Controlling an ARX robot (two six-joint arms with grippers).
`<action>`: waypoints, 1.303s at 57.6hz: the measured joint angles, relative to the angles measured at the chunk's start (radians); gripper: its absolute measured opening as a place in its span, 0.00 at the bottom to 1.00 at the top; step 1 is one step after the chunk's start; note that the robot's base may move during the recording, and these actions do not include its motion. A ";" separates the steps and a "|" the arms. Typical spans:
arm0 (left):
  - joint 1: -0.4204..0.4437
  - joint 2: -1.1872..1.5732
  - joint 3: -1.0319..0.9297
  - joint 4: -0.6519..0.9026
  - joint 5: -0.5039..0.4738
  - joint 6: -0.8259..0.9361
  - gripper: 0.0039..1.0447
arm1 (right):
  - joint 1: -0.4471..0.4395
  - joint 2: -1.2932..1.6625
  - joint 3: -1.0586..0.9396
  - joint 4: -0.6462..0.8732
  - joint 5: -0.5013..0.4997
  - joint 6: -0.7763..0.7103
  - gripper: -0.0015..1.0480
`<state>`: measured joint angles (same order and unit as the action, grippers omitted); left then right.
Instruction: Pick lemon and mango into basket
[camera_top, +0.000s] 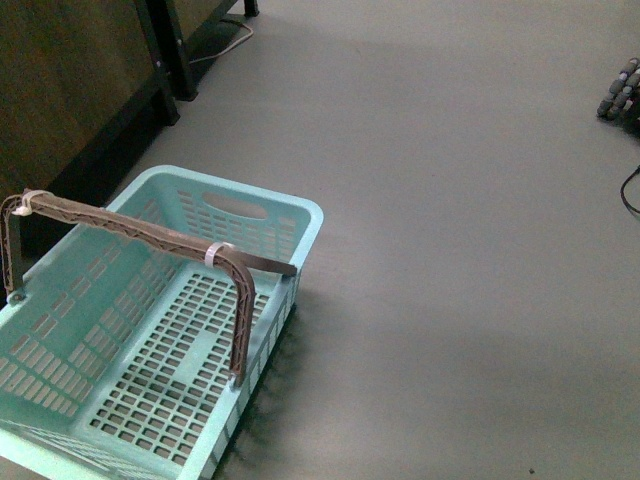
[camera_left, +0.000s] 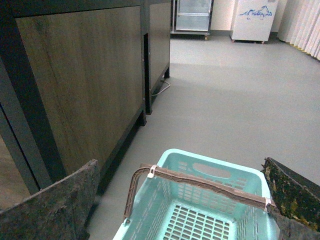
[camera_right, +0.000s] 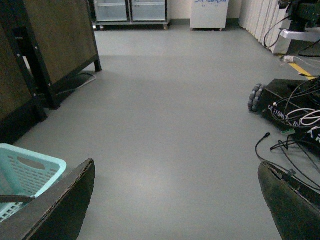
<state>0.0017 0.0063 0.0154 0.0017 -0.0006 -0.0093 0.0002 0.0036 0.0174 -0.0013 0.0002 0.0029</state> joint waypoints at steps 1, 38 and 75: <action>0.000 0.000 0.000 0.000 0.000 0.000 0.94 | 0.000 0.000 0.000 0.000 0.000 0.000 0.92; 0.000 0.000 0.000 0.000 0.000 0.000 0.94 | 0.000 0.000 0.000 0.000 0.000 0.000 0.92; -0.104 1.067 0.370 0.044 -0.026 -1.009 0.94 | 0.000 0.000 0.000 0.000 0.000 0.000 0.92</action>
<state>-0.1020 1.0729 0.3851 0.0460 -0.0269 -1.0187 0.0002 0.0036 0.0174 -0.0013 0.0002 0.0029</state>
